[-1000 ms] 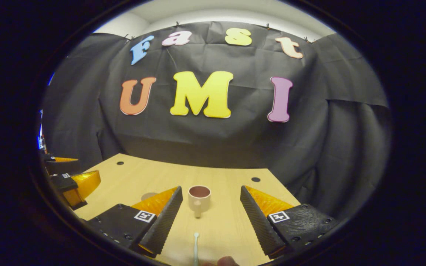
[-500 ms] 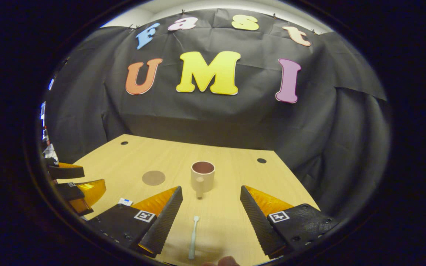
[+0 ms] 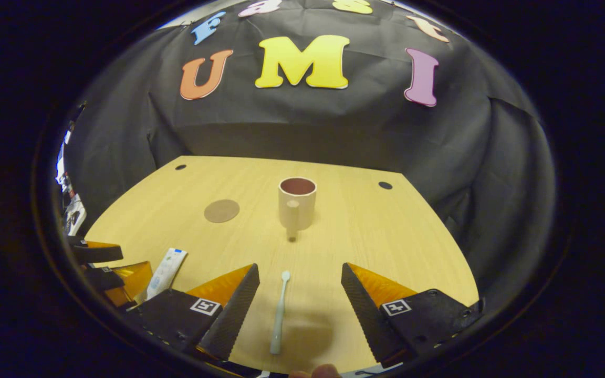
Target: Put the toothbrush and toothpaste on the desktop into the cup, then pick up the cup and place it on the coaster on the desktop.
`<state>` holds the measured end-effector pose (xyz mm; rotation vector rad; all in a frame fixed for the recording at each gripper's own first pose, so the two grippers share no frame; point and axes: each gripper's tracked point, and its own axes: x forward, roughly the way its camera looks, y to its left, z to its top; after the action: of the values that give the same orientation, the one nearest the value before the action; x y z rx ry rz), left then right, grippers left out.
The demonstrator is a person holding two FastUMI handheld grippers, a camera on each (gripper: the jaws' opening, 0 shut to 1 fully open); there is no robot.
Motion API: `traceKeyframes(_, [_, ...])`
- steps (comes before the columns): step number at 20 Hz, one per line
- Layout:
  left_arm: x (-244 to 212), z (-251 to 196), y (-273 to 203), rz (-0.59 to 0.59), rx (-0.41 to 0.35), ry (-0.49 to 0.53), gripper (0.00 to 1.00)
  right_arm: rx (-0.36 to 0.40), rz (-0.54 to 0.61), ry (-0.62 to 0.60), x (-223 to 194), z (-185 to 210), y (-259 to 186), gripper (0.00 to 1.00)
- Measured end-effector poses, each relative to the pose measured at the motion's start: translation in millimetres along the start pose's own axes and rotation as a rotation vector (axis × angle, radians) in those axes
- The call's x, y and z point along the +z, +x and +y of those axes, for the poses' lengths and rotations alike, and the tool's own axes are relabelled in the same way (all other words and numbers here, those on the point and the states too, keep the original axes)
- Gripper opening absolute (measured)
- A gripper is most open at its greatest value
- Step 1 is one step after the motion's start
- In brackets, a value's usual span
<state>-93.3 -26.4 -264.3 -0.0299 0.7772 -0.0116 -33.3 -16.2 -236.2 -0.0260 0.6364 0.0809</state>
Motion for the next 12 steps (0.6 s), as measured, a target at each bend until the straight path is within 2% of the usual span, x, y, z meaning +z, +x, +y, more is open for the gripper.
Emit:
traceKeyframes(7, [-25,4,17,0.076,0.001,0.019,1.00,0.028,0.148,0.004,-42,11,21,0.95])
traceKeyframes(8, [-28,4,19,0.086,0.003,0.022,1.00,0.029,0.171,0.006,-47,13,24,0.98])
traceKeyframes(12, [-35,8,23,0.114,0.008,0.016,0.99,0.028,0.239,0.011,-61,17,41,0.95])
